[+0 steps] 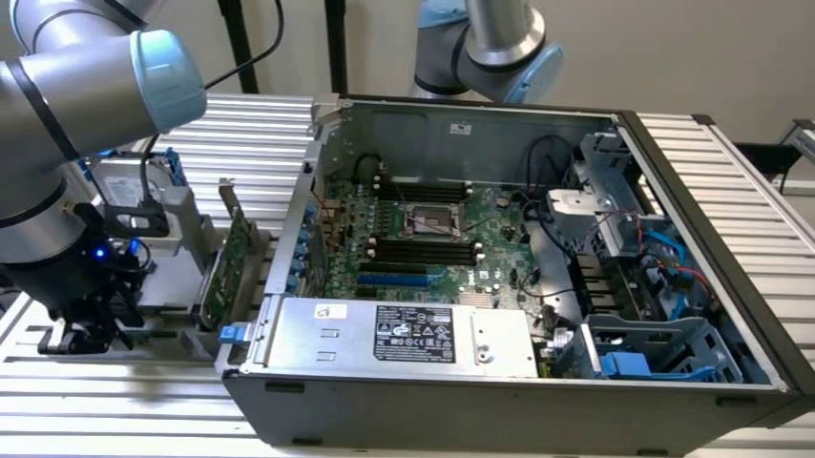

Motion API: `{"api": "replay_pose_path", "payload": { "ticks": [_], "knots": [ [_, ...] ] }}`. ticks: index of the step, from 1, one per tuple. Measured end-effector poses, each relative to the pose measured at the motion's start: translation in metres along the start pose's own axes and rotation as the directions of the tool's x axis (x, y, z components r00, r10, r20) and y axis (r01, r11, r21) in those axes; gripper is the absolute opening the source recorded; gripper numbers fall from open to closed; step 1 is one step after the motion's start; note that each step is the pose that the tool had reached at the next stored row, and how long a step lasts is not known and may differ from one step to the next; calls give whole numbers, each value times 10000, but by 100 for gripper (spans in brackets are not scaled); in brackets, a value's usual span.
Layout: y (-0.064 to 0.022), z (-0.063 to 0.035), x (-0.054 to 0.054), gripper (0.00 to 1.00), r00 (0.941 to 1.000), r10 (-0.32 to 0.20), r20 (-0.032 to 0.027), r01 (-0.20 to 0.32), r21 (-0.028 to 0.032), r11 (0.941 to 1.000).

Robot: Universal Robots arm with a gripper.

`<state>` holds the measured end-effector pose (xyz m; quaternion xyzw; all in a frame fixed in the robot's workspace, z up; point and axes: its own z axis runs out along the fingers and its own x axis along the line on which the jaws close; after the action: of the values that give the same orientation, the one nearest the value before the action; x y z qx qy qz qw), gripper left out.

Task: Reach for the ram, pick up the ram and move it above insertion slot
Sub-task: 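Pick up the ram and move it above insertion slot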

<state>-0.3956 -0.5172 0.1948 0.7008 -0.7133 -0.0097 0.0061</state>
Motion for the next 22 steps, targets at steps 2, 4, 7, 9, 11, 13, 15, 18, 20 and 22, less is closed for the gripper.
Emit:
{"api": "replay_pose_path", "payload": {
  "ticks": [2, 4, 7, 9, 11, 13, 15, 18, 20, 22],
  "knots": [
    [2, 2, -6, 36, 10000, 0, 1, 0, 1, 10000],
    [2, 1, -6, 36, 10000, -1, -3, 1, 0, 10000],
    [4, 0, -6, 22, 10000, -1, -13, 1, -2, 10000],
    [4, 1, -6, 22, 10000, -2, -11, 2, -2, 10000],
    [4, 1, -6, 15, 10000, -2, -13, 2, -1, 10000],
    [5, 1, -7, 15, 10000, -2, -17, 2, -2, 10000],
    [6, 1, -6, 14, 10000, -2, -21, 2, -2, 10000],
    [5, 1, -6, 14, 10000, -2, -22, 2, -2, 10000],
    [6, 1, -6, 14, 10000, -1, -22, 1, -3, 10000],
    [5, 1, -7, 14, 10000, -1, -21, 1, -2, 10000]
  ]
}}
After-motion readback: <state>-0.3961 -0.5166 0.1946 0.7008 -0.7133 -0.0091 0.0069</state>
